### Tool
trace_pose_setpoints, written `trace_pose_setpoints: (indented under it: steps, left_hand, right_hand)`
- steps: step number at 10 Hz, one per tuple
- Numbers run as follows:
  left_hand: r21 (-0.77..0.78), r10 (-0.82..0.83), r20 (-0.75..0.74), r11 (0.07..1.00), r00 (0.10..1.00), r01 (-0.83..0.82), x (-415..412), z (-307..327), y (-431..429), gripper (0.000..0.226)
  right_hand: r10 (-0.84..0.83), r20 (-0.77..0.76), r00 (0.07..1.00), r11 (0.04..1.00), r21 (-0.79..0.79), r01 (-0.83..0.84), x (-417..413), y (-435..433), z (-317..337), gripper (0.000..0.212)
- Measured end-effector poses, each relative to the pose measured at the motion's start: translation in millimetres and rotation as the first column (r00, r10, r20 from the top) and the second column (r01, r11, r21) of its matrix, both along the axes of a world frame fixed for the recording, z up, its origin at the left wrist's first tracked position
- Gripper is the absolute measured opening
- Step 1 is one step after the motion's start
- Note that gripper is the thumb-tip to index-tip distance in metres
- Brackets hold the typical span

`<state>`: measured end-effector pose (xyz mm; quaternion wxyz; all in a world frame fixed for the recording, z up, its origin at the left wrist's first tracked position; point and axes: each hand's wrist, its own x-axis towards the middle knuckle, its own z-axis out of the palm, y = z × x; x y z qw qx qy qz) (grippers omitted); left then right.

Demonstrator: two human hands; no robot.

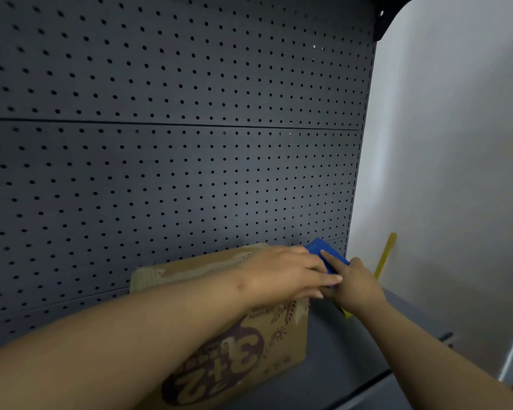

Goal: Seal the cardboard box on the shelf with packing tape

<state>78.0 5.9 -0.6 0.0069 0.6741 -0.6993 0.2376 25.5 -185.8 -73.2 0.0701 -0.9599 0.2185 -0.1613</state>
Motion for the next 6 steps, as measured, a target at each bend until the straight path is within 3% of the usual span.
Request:
trace_pose_setpoints:
  steps: [1, 2, 3, 4, 5, 6]
  left_hand:
    - [-0.2, 0.14, -0.256, 0.96, 0.956, -0.194, -4, 7, 8, 0.043]
    - [-0.271, 0.203, -0.585, 0.863, 0.785, -0.426, -2, 23, 23, 0.04]
    - [-0.339, 0.199, -0.71, 0.744, 0.675, -0.576, -3, 38, 47, 0.036]
    - [-0.34, 0.252, -0.745, 0.653, 0.617, -0.677, -9, 44, 72, 0.036]
    - [-0.331, 0.231, -0.82, 0.554, 0.523, -0.764, -18, 46, 94, 0.037]
    - [-0.331, 0.054, -0.919, 0.429, 0.389, -0.841, -30, 48, 110, 0.04]
  right_hand:
    - [0.08, -0.103, 0.991, 0.981, -0.17, -0.097, 3, -2, -12, 0.087]
    - [0.194, -0.232, 0.953, 0.92, -0.295, -0.259, 0, -8, -17, 0.085]
    - [0.266, -0.31, 0.913, 0.834, -0.4, -0.379, -5, -18, -29, 0.08]
    - [0.313, -0.404, 0.859, 0.821, -0.34, -0.459, -13, -25, -36, 0.077]
    - [0.344, -0.405, 0.847, 0.812, -0.324, -0.485, -22, -24, -37, 0.091]
    - [0.372, -0.347, 0.861, 0.868, -0.2, -0.455, -27, -26, -25, 0.09]
